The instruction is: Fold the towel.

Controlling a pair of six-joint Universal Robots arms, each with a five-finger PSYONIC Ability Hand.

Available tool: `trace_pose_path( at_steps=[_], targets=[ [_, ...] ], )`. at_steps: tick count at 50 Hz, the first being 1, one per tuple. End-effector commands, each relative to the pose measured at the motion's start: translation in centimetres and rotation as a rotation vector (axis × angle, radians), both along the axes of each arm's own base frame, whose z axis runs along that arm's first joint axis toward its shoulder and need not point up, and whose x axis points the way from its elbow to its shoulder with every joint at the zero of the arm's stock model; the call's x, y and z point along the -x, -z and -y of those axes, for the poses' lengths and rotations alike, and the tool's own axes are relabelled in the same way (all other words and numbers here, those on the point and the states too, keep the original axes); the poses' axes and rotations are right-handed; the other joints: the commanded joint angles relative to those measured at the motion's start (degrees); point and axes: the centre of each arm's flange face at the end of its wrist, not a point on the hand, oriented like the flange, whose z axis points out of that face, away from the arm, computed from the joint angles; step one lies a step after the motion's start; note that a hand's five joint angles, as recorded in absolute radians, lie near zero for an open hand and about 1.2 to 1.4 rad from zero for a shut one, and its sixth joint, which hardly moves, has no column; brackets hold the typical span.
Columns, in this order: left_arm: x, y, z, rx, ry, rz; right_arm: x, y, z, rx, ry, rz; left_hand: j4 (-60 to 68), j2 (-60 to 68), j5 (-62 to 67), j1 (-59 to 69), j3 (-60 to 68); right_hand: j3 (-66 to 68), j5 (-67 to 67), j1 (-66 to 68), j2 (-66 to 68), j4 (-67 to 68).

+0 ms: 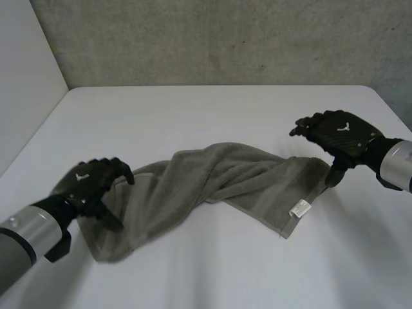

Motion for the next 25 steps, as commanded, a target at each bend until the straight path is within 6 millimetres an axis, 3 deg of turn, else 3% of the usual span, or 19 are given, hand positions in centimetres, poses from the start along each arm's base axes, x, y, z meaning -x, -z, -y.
trace_pose_path(
  at_steps=[1,7,13,25],
  targets=[
    [-1.3,-1.2,2.2,0.047,-0.057,-0.004,-0.1,-1.0,-2.1,-0.129,0.091,0.146,-3.62,-3.35,-0.84,-3.01,-3.74,-1.32,-0.62,-0.89,-1.38,-2.13],
    [-1.5,-1.8,3.9,0.076,-0.068,-0.008,-1.2,0.9,-5.6,-0.234,0.093,0.144,-2.44,-2.17,0.34,-1.83,-2.56,5.24,5.94,5.66,5.17,4.42],
    [-0.7,0.7,5.3,-0.006,-0.048,0.002,-1.8,3.5,-8.3,-0.279,0.105,0.096,-1.27,-1.0,1.52,-0.66,-1.38,7.78,8.48,8.21,7.72,6.97],
    [1.7,4.5,8.9,-0.068,-0.037,0.036,-2.1,6.8,-9.7,-0.256,0.084,0.062,1.09,1.36,3.87,1.7,0.97,7.78,8.48,8.21,7.72,6.97]
  ],
)
